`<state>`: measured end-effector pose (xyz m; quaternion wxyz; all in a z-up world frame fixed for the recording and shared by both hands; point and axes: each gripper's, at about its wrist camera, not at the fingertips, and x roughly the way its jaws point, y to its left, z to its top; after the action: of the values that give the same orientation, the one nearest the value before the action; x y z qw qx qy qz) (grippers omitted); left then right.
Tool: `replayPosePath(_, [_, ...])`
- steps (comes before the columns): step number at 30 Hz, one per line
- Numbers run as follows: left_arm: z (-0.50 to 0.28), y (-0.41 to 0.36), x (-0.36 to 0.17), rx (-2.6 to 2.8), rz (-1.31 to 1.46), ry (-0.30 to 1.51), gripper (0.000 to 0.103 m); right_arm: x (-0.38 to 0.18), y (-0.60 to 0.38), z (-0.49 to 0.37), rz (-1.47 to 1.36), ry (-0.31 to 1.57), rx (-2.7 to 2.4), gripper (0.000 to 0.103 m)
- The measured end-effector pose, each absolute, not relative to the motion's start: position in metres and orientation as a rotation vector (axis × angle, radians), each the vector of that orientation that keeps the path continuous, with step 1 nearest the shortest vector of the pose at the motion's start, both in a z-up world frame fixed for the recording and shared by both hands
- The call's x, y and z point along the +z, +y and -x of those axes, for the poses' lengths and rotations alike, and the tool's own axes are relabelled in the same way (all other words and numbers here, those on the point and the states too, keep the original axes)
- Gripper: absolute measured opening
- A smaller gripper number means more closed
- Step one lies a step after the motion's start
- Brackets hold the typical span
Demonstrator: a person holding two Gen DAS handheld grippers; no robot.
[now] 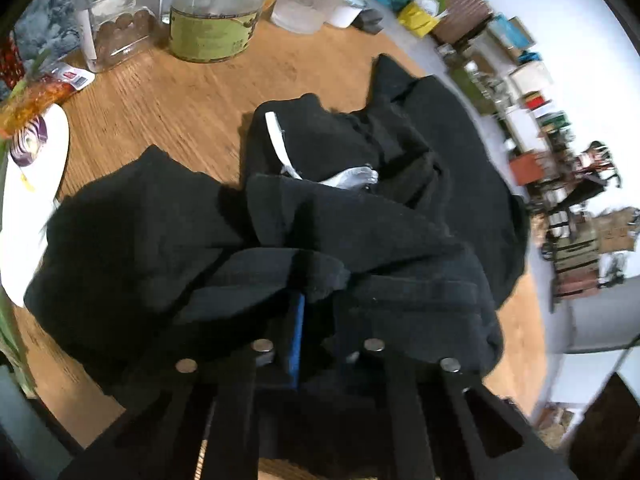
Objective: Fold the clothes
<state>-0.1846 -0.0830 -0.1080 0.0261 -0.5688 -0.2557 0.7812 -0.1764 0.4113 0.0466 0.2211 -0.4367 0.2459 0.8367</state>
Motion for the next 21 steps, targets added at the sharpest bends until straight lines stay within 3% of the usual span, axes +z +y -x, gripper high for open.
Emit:
replayPosePath(4, [0.157, -0.081, -0.071, 2.434, 1.638, -0.742, 0.01, 0.06, 0.386, 0.148, 1.129, 0.625, 2.362, 0.019])
replayPosePath(10, [0.111, -0.061, 0.02, 2.42, 1.392, -0.749, 0.009, 0.128, 0.356, 0.109, 0.971, 0.548, 2.388, 0.008])
replayPosePath(21, [-0.033, -0.006, 0.222, 2.424, 0.932, -0.531, 0.009, 0.293, 0.295, -0.012, 0.489, 0.491, 2.45, 0.006])
